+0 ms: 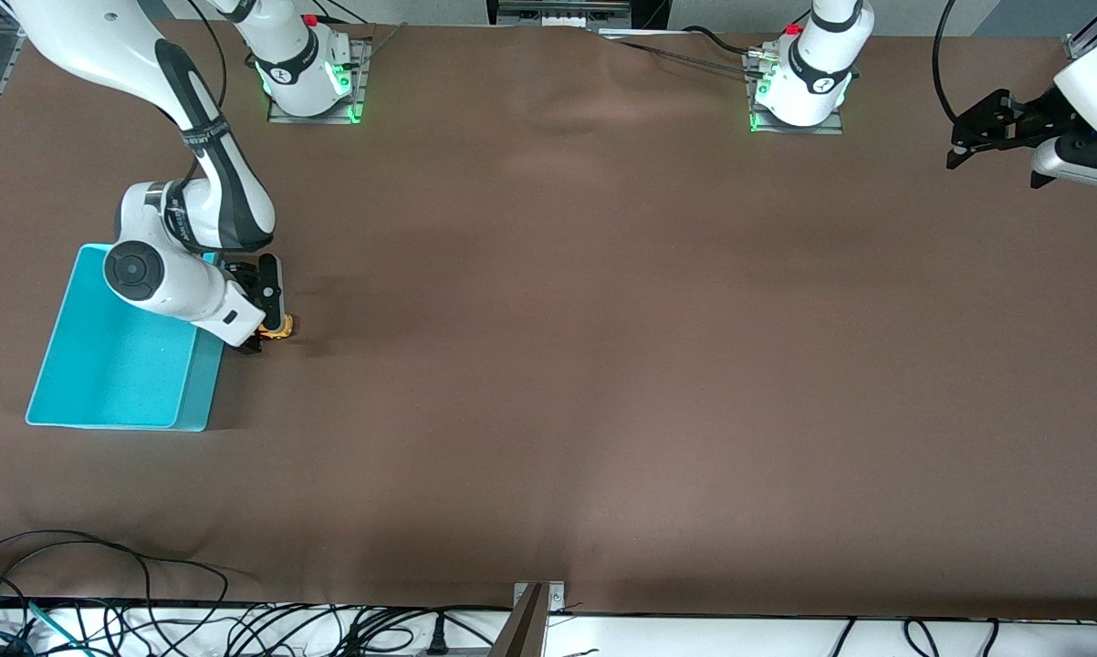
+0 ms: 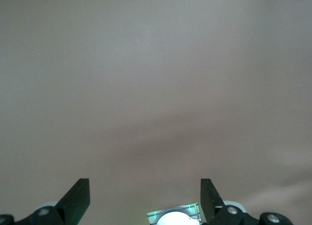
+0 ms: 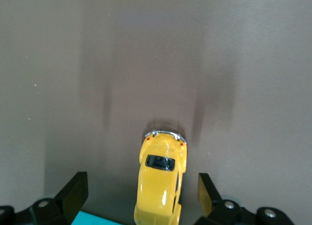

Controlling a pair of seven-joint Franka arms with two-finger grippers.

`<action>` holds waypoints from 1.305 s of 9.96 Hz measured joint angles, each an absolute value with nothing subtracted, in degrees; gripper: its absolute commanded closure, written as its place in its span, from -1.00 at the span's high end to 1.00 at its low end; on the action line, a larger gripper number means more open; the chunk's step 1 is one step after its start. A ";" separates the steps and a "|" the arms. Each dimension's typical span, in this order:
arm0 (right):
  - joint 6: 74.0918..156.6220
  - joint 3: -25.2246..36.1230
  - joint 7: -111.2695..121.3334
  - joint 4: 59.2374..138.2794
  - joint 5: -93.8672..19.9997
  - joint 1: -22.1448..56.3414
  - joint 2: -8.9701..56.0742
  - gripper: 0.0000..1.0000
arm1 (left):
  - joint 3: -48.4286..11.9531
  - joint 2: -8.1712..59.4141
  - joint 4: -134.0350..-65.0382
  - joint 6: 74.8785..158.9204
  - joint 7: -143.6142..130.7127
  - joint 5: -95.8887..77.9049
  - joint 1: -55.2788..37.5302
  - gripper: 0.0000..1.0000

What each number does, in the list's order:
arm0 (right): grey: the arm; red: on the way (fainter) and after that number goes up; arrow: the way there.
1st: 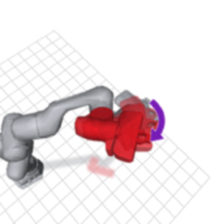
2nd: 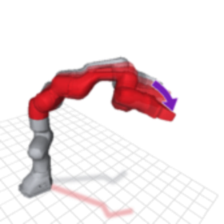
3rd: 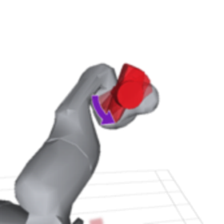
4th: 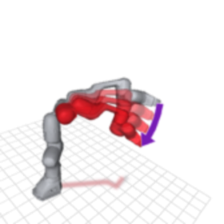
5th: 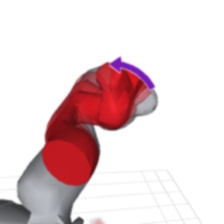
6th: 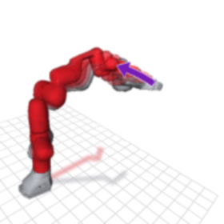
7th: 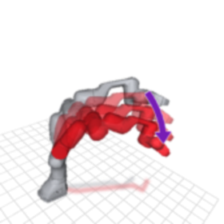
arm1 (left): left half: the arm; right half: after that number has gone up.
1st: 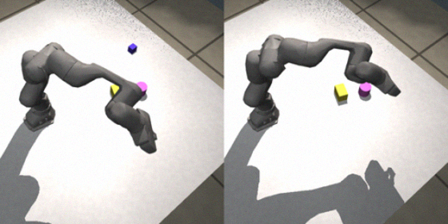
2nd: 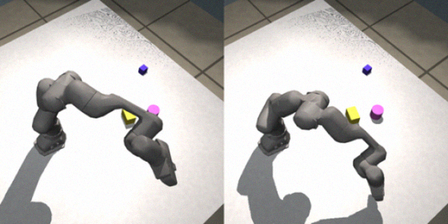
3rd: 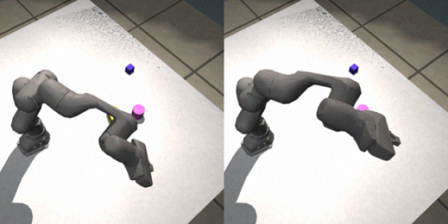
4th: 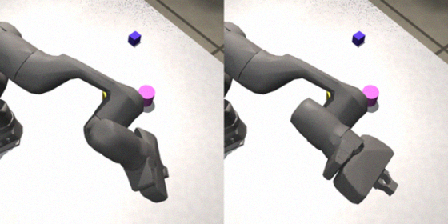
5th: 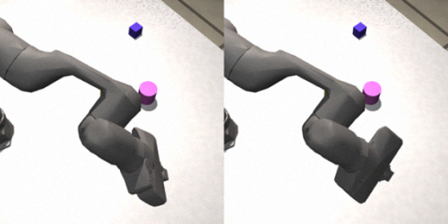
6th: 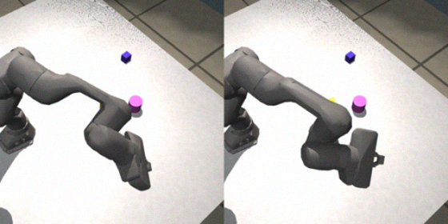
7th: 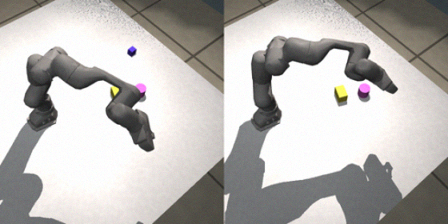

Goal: Wind up and store yellow beetle car
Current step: 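Grasp the yellow car with the right gripper and lift it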

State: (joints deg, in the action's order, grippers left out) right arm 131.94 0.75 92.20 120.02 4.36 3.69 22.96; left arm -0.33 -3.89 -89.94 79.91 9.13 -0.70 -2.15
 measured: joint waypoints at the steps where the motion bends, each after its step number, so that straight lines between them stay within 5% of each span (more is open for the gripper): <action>1: 131.98 0.75 92.56 120.04 4.36 3.66 23.76 1.00 | -0.33 -3.89 -89.94 79.91 7.29 -0.70 -2.15 1.00; 7: 134.65 0.77 96.21 120.04 4.37 2.49 26.05 1.00 | -0.33 -3.74 -89.94 79.92 4.67 -0.70 -2.16 1.00; 9: 134.97 0.76 96.56 120.04 4.37 2.40 26.54 0.27 | -0.33 -3.48 -89.94 79.92 4.67 -0.70 -2.17 1.00; 11: 135.01 0.76 96.97 120.04 4.37 2.39 26.57 -0.99 | -0.33 -3.41 -89.94 79.92 4.67 -0.70 -2.18 1.00; 13: 135.06 0.76 97.74 119.96 4.37 2.39 26.48 -1.00 | -0.33 -3.40 -89.94 79.92 4.67 -0.70 -2.18 1.00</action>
